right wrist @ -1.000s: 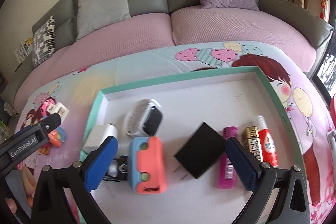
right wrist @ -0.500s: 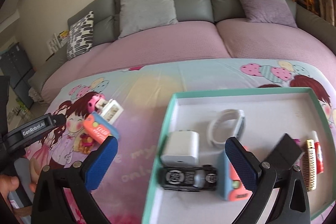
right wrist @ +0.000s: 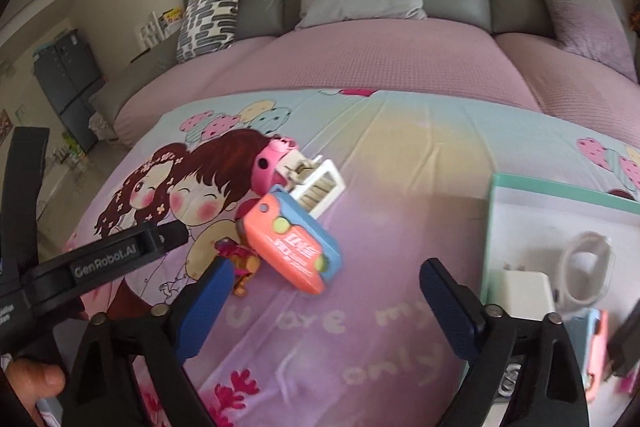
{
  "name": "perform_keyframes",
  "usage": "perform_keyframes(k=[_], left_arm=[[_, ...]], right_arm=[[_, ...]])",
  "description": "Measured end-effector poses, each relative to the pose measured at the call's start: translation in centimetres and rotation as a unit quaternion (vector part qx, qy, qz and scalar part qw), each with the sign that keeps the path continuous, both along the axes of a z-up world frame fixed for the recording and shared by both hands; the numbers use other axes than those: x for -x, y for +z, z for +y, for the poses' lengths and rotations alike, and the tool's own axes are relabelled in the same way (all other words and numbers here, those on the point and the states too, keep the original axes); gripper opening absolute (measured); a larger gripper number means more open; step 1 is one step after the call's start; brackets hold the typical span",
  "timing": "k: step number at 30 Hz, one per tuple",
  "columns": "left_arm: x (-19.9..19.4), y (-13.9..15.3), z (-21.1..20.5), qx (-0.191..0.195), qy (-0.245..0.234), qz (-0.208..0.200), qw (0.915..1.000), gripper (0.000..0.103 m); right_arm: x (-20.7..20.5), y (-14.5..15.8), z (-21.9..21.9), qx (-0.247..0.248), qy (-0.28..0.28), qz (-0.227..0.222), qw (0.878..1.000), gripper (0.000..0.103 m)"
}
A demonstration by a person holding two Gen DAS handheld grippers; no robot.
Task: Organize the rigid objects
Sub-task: 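Withdraw both open tools from the tray toward the remaining items, then grasp the pink toy dog with the left tool while the right tool grasps the orange-blue lighter case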
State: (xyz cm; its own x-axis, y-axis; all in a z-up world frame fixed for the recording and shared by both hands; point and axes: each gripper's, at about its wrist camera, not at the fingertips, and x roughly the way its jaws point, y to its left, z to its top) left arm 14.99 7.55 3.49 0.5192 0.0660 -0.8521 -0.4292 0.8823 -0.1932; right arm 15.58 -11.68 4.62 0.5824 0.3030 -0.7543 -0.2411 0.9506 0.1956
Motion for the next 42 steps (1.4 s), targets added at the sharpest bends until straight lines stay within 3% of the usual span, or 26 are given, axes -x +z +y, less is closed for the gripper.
perform_keyframes(k=[11,15,19,32,33,34,36,42], left_arm=[[-0.1,-1.0,0.8,0.027,0.009,0.006,0.9996,0.094],[-0.2,-1.1,0.7,0.03,0.004,0.008,0.9995,0.094],[-0.1,-1.1,0.7,0.029,0.004,0.01,0.9995,0.094],[-1.4,-1.0,-1.8,0.034,-0.047,0.008,0.9983,0.094],[-1.4,-1.0,-2.0,0.038,-0.053,0.007,0.9979,0.094],[-1.5,-1.0,-2.2,0.04,-0.059,0.006,0.9975,0.094],[-1.5,-0.9,-2.7,0.039,-0.068,0.005,0.9969,0.094],[-2.1,-1.7,-4.0,0.031,-0.091,0.023,0.9951,0.094]], right_arm=[[-3.0,-2.1,1.4,-0.021,0.022,0.03,0.999,0.082],[-3.4,-3.1,1.1,-0.064,0.026,0.056,0.996,0.065],[-3.1,-3.1,0.8,-0.071,0.021,0.057,0.996,0.057],[-1.6,-2.4,-1.0,-0.105,0.001,0.056,0.993,0.044],[-1.4,-2.2,-1.1,-0.101,-0.002,0.054,0.993,0.041],[-1.2,-2.1,-1.3,-0.097,-0.006,0.051,0.994,0.03],[-0.9,-1.9,-2.0,-0.109,-0.014,0.05,0.993,0.024],[-1.2,-1.9,-2.5,-0.117,-0.019,0.053,0.991,0.023]])
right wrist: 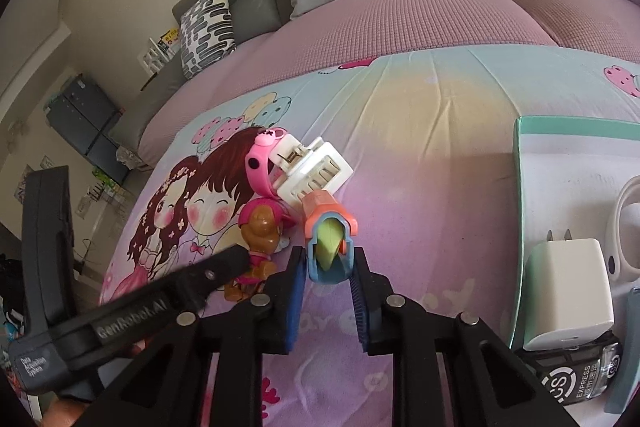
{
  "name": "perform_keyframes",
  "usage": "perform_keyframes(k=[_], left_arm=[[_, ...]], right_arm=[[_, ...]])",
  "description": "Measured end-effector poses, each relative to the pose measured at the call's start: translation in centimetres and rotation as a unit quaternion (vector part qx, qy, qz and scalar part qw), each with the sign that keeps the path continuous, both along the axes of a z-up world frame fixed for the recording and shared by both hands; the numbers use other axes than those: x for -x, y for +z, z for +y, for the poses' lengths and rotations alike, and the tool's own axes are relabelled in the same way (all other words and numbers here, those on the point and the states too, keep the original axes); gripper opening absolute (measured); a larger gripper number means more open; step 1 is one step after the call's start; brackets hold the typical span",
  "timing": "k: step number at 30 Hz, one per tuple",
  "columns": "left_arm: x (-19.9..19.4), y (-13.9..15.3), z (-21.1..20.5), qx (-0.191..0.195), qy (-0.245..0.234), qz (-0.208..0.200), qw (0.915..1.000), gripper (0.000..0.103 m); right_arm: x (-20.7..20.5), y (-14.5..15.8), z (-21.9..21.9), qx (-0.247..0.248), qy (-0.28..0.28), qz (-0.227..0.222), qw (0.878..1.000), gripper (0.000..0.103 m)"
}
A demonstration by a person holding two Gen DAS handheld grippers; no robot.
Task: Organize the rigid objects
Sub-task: 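Grasp the pink toy dog with the left tool while the right tool grasps the orange-blue lighter case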
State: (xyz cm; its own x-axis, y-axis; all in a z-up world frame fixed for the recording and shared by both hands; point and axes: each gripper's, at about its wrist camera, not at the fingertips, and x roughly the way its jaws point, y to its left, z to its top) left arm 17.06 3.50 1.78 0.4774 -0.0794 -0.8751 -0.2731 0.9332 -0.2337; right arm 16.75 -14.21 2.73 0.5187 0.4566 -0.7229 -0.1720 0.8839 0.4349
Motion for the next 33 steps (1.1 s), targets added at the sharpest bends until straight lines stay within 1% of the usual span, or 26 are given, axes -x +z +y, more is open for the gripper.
perform_keyframes(k=[4,7,10,12,16,19,21,22,24,25,27,28,29,30,33], left_arm=[[-0.2,-0.5,0.1,0.013,0.006,0.002,0.9999,0.094],[-0.3,-0.6,-0.1,0.004,0.003,-0.001,1.0,0.094],[-0.3,-0.6,-0.2,0.002,-0.004,-0.002,1.0,0.094],[-0.6,-0.8,-0.4,-0.006,-0.018,0.002,0.9998,0.094],[-0.9,-0.9,-0.9,-0.023,-0.03,0.008,0.9992,0.093],[-1.4,-1.2,-2.0,-0.049,-0.046,0.014,0.9976,0.093],[-1.5,-1.2,-2.1,-0.05,-0.048,0.011,0.9975,0.092],[-1.6,-1.2,-2.0,-0.045,-0.048,0.008,0.9978,0.088],[-1.8,-1.2,-1.9,-0.037,-0.049,0.0,0.9981,0.075],[-1.8,-1.1,-1.9,-0.033,-0.05,-0.003,0.9982,0.072],[-1.8,-0.9,-1.9,-0.023,-0.056,-0.011,0.9981,0.055],[-1.8,-0.9,-1.9,-0.016,-0.06,-0.014,0.998,0.051],[-1.9,-0.8,-1.9,-0.008,-0.064,-0.017,0.9978,0.045],[-1.8,-0.8,-2.0,-0.004,-0.066,-0.018,0.9976,0.041],[-1.5,-0.6,-1.9,-0.001,-0.068,-0.021,0.9974,0.041]], right_arm=[[-0.3,0.2,0.0,0.009,0.003,-0.006,1.0,0.024],[-0.6,0.3,0.1,0.021,0.005,-0.01,1.0,0.026],[-1.0,0.4,-0.2,0.012,0.003,-0.01,1.0,0.026],[-1.5,0.4,-0.2,0.007,0.002,-0.006,1.0,0.027],[-2.4,0.5,-0.3,0.008,-0.002,-0.005,1.0,0.028],[-3.3,0.4,-0.3,0.0,-0.006,0.001,1.0,0.029],[-3.9,0.3,-0.3,-0.007,-0.005,0.008,1.0,0.029],[-4.3,0.2,-0.3,-0.011,-0.006,0.013,1.0,0.029],[-5.1,0.0,-0.2,-0.016,-0.006,0.021,1.0,0.029],[-5.5,-0.1,-0.1,-0.017,-0.006,0.025,1.0,0.029],[-6.0,-0.2,0.1,-0.015,-0.005,0.026,1.0,0.029],[-6.3,-0.2,0.2,-0.013,-0.005,0.026,1.0,0.029],[-6.5,-0.1,0.3,-0.013,-0.005,0.024,1.0,0.029],[-6.7,-0.1,0.4,-0.011,-0.005,0.022,1.0,0.029],[-7.3,-0.1,0.7,-0.008,-0.007,0.022,1.0,0.029]])
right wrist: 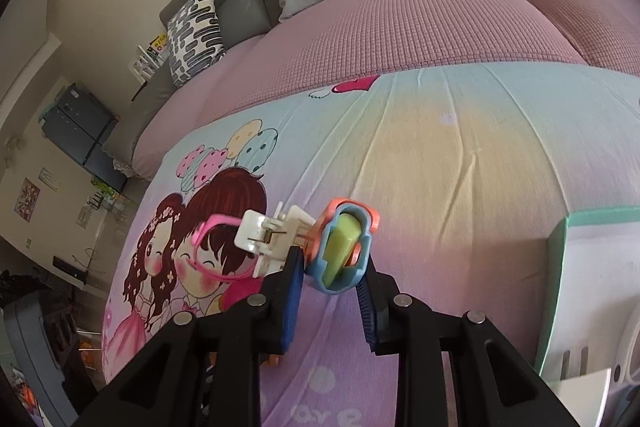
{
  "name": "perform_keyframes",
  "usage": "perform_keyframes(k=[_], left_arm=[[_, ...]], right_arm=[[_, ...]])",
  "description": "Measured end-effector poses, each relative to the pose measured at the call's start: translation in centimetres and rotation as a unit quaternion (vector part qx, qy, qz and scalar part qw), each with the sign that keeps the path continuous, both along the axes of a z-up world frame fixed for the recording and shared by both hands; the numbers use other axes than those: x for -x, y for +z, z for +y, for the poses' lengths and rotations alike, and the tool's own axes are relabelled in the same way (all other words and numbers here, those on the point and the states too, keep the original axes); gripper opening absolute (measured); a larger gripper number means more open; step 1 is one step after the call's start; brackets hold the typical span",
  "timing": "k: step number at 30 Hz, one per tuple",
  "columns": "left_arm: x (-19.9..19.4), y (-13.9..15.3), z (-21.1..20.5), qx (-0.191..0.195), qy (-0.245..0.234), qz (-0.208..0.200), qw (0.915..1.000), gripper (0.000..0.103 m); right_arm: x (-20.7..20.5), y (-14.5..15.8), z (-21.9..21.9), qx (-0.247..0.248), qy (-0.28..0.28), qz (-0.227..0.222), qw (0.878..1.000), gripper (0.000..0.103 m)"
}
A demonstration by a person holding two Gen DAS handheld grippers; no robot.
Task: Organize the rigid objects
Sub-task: 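Grasp the pink toy dog with the left tool while the right tool grasps the orange-blue lighter case, then carry the toy dog and lighter case over the tray and lower them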
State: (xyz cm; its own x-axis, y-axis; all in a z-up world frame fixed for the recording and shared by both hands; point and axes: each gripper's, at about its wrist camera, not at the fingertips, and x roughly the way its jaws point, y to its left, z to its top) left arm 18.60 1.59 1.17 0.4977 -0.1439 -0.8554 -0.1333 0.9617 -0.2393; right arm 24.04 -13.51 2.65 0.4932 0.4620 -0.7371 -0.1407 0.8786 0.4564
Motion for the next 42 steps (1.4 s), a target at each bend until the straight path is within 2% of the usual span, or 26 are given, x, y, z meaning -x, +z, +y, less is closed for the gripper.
perform_keyframes(k=[4,9,18,29,33,36,42], left_arm=[[0.1,0.1,0.1,0.005,0.004,-0.002,1.0,0.04],[0.8,0.5,0.7,0.013,0.015,-0.01,0.9998,0.037],[1.8,2.0,0.9,0.028,0.024,-0.037,0.9986,0.026],[3.1,5.4,0.4,0.016,0.028,-0.083,0.996,0.026],[3.6,7.5,-1.2,0.015,0.004,-0.113,0.9934,0.026],[3.9,8.7,-3.2,0.02,-0.025,-0.134,0.9905,0.026],[4.0,10.1,-8.1,0.012,-0.079,-0.154,0.9848,0.026]], right_arm=[[-0.4,-0.3,0.0,-0.006,-0.008,0.002,1.0,0.027],[0.7,0.2,-0.1,0.001,-0.012,-0.02,1.0,0.026],[5.6,2.7,-4.0,-0.018,-0.062,-0.063,0.996,0.026],[10.7,5.7,-7.9,-0.012,-0.105,-0.095,0.99,0.026],[12.3,6.9,-9.5,-0.007,-0.123,-0.107,0.987,0.026],[13.5,7.6,-11.0,0.015,-0.141,-0.115,0.983,0.026],[14.9,8.1,-16.3,0.067,-0.209,-0.119,0.968,0.026]])
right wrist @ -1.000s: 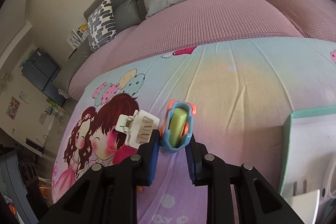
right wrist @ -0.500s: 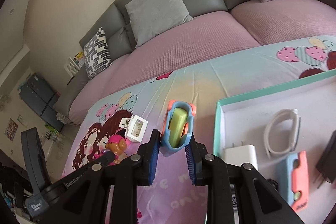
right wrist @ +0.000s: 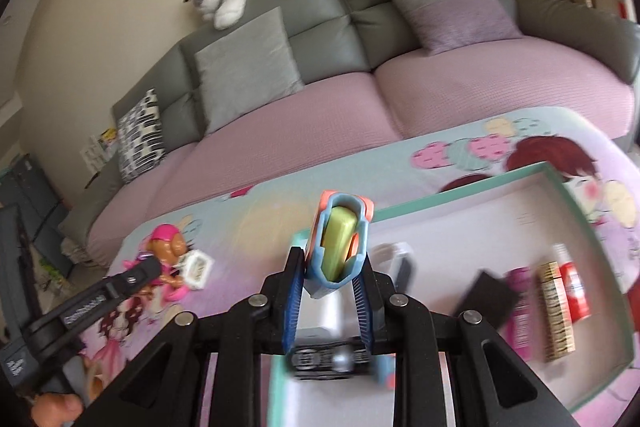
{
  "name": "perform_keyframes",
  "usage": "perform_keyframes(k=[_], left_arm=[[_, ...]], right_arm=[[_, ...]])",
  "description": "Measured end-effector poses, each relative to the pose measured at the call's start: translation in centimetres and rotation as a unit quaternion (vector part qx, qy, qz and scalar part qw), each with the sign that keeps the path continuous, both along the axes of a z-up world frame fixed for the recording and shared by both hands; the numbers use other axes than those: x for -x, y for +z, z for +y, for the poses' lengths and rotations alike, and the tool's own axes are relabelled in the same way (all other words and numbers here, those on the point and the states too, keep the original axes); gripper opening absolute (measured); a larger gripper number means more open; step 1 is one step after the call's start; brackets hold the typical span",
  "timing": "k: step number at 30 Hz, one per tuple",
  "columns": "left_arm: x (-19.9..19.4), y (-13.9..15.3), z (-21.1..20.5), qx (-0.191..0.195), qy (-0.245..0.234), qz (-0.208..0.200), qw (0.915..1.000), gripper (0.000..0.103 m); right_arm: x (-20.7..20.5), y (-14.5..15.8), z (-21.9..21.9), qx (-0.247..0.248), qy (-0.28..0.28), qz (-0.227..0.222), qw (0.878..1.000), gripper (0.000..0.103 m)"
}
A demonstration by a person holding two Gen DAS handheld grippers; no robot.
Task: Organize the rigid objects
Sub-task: 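Carry the toy dog and lighter case over the tray and lower them, then open both tools to release the toy dog and lighter case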
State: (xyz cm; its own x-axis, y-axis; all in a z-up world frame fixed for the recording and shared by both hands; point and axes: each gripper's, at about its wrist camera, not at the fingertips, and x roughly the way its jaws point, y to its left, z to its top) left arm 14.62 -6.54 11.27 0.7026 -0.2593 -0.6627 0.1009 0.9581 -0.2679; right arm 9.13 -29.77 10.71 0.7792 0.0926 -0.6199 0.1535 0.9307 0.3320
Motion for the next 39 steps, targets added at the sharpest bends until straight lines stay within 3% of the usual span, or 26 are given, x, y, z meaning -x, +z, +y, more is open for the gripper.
perform_keyframes(k=[10,21,36,39], left_arm=[[0.2,-0.9,-9.0,-0.047,-0.086,0.001,0.9952,0.026],[1.6,-3.1,-17.2,-0.071,-0.178,0.006,0.9813,0.026],[1.4,-4.0,-17.8,-0.081,-0.187,0.032,0.9785,0.027],[1.3,-3.9,-17.6,-0.075,-0.186,0.034,0.9791,0.035]], right_arm=[[1.0,-1.5,-6.8,0.025,-0.085,0.041,0.995,0.026],[1.7,-2.3,-10.5,0.026,-0.129,0.062,0.989,0.026],[1.4,-2.8,-10.2,0.05,-0.129,0.091,0.986,0.028],[1.3,-2.7,-10.2,0.056,-0.131,0.097,0.985,0.031]])
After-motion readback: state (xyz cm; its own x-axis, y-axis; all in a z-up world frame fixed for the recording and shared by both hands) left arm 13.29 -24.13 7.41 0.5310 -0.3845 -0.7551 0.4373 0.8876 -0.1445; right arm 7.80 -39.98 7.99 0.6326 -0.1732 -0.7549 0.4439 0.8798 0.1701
